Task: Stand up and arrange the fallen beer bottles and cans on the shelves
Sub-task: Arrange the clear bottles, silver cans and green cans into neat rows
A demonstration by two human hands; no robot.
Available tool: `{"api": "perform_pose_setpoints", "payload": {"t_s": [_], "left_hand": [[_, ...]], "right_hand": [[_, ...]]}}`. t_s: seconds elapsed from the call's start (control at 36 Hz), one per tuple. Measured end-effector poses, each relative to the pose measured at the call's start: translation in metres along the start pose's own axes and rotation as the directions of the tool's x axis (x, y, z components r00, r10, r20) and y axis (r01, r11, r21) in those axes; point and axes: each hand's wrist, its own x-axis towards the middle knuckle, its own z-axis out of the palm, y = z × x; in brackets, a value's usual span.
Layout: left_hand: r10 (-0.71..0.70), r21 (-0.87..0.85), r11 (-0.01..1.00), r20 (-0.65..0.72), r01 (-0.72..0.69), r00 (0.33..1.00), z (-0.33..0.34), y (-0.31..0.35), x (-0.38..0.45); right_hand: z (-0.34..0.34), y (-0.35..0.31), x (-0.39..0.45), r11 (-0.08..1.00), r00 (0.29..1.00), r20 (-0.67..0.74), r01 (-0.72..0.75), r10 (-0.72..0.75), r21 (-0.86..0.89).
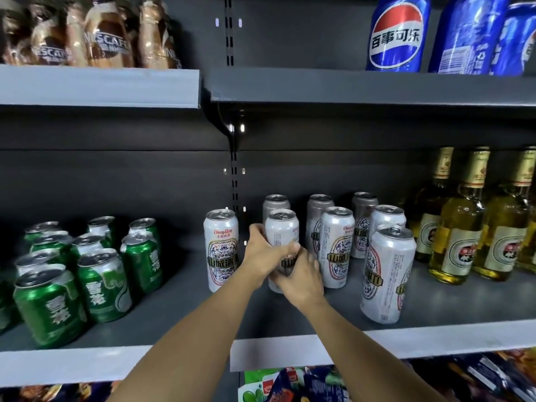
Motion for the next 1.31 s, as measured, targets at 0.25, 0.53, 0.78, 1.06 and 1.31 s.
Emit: {"api": "perform_pose_setpoints", "payload": {"t_s": [0.25,0.53,0.78,1.06,1.31], "left_hand": [[-0.057,-0.213,0.974,0.101,0.078,0.993,-0.002,-0.007,0.008],[0.086,0.098,0.992,-0.044,-0.081,0.995,0.003,-0.026,0.011],[0.143,0.176,0.976,-0.088,-0.126,0.986,0.008,-0.029,0.006],[0.468,0.480,0.843,-0.433,-0.242,0.770,-0.020,-0.019,-0.054],[0.239,0.290,0.956,-0.686,-0.044,0.687,-0.077,-0.035,-0.050]], "right_hand": [[0.008,0.005,-0.001,0.994,0.999,-0.044,-0.010,0.015,0.112],[0.013,-0.001,0.001,0.999,0.997,-0.076,-0.026,0.029,0.039],[0.017,-0.002,0.001,0.999,0.996,-0.090,-0.015,0.018,0.030],[0.011,-0.012,-0.025,0.988,0.919,-0.393,0.035,0.026,0.147],[0.028,-0.032,-0.058,0.958,0.956,-0.089,0.284,-0.279,0.050]]}}
